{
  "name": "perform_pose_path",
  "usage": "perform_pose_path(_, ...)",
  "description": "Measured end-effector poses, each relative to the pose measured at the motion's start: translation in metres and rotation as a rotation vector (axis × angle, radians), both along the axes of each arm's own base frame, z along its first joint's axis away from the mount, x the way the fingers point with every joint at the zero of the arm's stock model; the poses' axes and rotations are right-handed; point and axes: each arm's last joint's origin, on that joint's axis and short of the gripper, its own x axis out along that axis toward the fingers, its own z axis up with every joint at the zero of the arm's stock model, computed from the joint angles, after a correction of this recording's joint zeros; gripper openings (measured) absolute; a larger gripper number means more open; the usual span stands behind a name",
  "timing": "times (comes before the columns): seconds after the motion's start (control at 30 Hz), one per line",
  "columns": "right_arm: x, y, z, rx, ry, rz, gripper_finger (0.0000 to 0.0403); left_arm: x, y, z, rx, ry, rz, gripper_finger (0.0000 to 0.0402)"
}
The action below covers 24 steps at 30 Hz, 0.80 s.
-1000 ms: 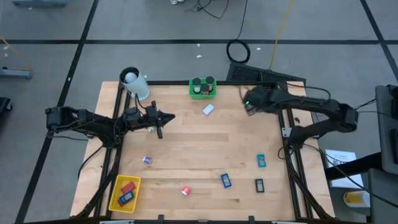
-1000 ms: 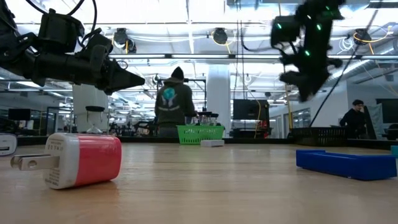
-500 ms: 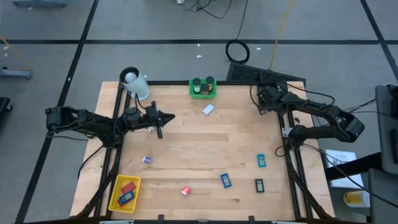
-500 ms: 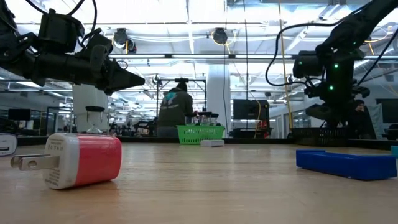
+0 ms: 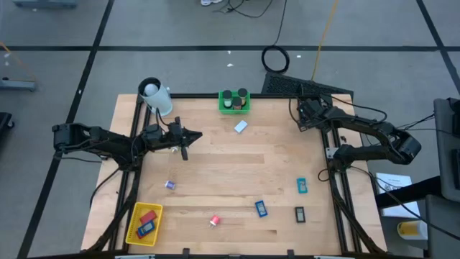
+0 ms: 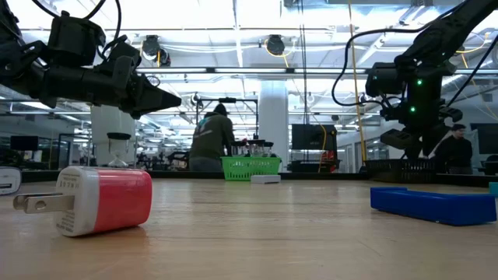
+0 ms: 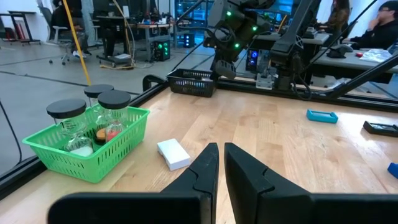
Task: Pick & Place Office items
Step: Put the right purple adapter into the black basket, then put the purple adapter into the black basket
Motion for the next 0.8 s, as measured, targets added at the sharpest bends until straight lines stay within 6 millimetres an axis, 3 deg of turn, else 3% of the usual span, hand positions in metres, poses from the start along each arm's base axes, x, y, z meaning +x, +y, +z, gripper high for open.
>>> perform_pose_path(0.3,-0.002,0.009,0.02,-0.131,-0.024,0.015,0.0218,0.0,0.0,0.0,-0.009,-0.003,0.001,0.0035)
perform_pose_path(0.53,0.002,0.033,0.046,-0.275,-0.205,0.126,0.0158,0.001,0.0,0.003,-0.044,-0.025,0.002,0.0035)
perform_pose_path(0.67,0.013,0.047,0.033,-0.359,-0.331,0.253,0.0101,0.012,0.002,0.017,-0.101,-0.09,-0.027,0.0035)
perform_pose_path(0.8,0.025,0.06,0.009,-0.454,-0.501,0.43,0.0048,0.029,-0.002,0.028,-0.145,-0.037,-0.109,0.0035)
